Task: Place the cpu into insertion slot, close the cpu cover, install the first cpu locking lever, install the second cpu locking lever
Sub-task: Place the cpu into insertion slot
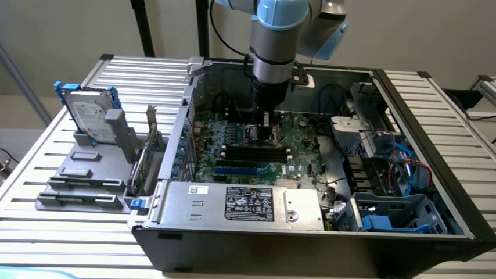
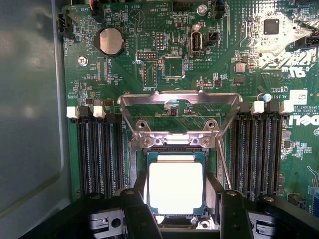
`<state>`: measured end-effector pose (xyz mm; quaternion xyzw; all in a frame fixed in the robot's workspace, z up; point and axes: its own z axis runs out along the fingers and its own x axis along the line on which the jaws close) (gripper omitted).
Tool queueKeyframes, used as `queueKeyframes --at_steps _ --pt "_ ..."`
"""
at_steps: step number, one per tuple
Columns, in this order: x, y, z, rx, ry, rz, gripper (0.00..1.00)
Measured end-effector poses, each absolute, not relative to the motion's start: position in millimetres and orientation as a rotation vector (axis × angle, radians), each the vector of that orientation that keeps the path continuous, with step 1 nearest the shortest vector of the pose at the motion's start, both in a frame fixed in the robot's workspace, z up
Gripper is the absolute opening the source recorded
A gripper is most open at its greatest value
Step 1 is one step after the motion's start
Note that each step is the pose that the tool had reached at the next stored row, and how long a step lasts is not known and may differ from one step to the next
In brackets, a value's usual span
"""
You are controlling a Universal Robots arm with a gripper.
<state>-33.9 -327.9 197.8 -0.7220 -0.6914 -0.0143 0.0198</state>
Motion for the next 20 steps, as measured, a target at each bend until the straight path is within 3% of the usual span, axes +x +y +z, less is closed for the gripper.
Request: queueKeyframes --at_steps 15,17,18,20 --pt "-33.9 -327.8 197.6 -2.24 -2.145 -0.045 0.54" --pt "-33.9 -327.8 197.5 -2.24 -2.145 -0.045 0.56" --pt "-33.9 -327.8 197.5 -2.24 -2.145 -0.045 0.62" --pt "-33.9 -327.9 197.6 -2.24 -2.145 -0.045 0.62"
